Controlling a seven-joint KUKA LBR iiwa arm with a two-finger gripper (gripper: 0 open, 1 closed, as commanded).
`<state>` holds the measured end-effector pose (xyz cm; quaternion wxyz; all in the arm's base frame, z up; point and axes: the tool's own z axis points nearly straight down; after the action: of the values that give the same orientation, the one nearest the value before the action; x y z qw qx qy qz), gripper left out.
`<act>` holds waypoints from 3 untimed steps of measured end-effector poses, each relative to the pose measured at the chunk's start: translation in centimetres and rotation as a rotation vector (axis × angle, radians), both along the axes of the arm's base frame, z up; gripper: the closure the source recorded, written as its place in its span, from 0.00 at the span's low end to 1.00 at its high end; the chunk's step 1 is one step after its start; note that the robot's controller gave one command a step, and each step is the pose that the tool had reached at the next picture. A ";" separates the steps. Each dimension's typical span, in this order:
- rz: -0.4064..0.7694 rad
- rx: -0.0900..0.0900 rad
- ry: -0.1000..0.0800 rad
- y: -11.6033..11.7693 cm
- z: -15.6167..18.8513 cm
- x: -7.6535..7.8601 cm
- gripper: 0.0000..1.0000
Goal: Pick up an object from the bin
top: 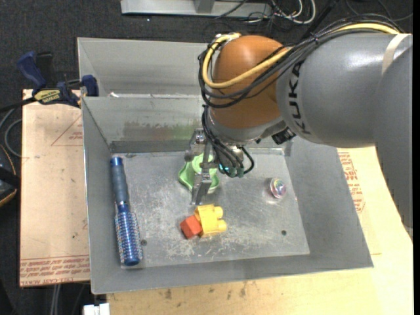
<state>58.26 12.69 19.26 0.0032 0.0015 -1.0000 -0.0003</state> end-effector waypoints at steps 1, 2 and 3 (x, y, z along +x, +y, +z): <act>0.288 0.005 -0.020 -4.6 -11.7 -5.1 0.00; 0.329 0.002 -0.011 -4.4 -9.1 -5.4 0.00; 0.291 0.002 -0.009 -4.4 -8.6 -5.5 0.00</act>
Offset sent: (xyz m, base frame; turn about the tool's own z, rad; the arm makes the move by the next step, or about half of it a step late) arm -0.0556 -0.0490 -0.1226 -0.2887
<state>52.77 8.24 10.69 -0.0014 0.1463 -0.9892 -0.0008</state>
